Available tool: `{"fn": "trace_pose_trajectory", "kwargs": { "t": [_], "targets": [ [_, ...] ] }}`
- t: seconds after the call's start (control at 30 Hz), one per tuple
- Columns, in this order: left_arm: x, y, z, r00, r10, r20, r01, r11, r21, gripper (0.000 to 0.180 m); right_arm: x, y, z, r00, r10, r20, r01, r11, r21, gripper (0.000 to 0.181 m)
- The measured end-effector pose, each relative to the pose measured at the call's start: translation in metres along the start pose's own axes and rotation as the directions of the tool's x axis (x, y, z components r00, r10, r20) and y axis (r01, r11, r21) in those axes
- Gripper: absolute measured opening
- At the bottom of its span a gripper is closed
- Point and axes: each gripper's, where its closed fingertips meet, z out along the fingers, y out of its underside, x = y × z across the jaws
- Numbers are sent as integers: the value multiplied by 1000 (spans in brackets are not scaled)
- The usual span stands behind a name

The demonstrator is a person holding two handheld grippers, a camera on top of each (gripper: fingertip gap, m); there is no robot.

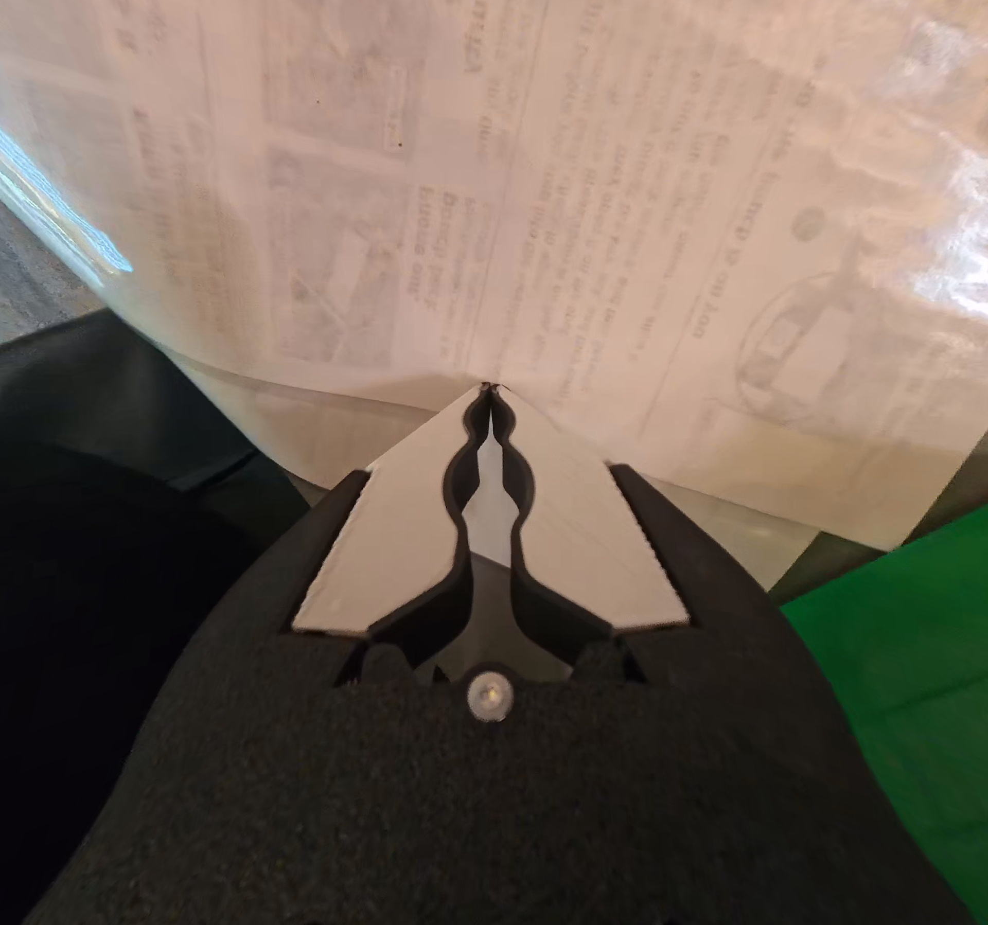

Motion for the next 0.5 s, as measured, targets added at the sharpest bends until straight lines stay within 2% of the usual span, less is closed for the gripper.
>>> {"fn": "trace_pose_trajectory", "kwargs": {
  "t": [0.07, 0.1, 0.17, 0.23, 0.3, 0.33, 0.37, 0.4, 0.5],
  "targets": [
    [-3, -20, -7, 1000, 19, 8, -19, 997, 79, 56, 1, 2, -1, 1000, 5, 7, -4, 1000, -26, 0],
    [0, -19, -2, 997, 70, -20, -69, 996, 49, 50, 3, 2, -2, 1000, 2, -1, -2, 999, -33, 0],
    [11, -5, 14, 980, 177, -90, -182, 982, -59, 58, 1, 3, -1, 1000, 17, 14, -17, 999, -37, 0],
    [56, 14, 23, 912, 235, -336, -285, 952, -109, 45, -3, 4, 0, 999, 33, 31, -32, 999, -39, 0],
    [77, 43, 42, 875, 256, -412, -363, 908, -207, 40, -4, 3, 0, 998, 56, 28, -55, 998, -33, 0],
    [87, 54, 52, 857, 254, -449, -383, 897, -222, 33, -2, 2, 1, 998, 66, 16, -65, 997, -28, 0],
    [98, 62, 61, 835, 257, -486, -396, 895, -207, 24, 0, 1, 1, 997, 74, -4, -74, 997, -21, 0],
    [108, 66, 67, 810, 272, -520, -419, 888, -188, 4, 4, 0, 0, 996, 83, -29, -84, 996, -21, 0],
    [125, 58, 77, 753, 333, -567, -468, 878, -106, 0, 11, 3, -1, 987, 133, -86, -137, 990, -43, 0]
  ]
}}
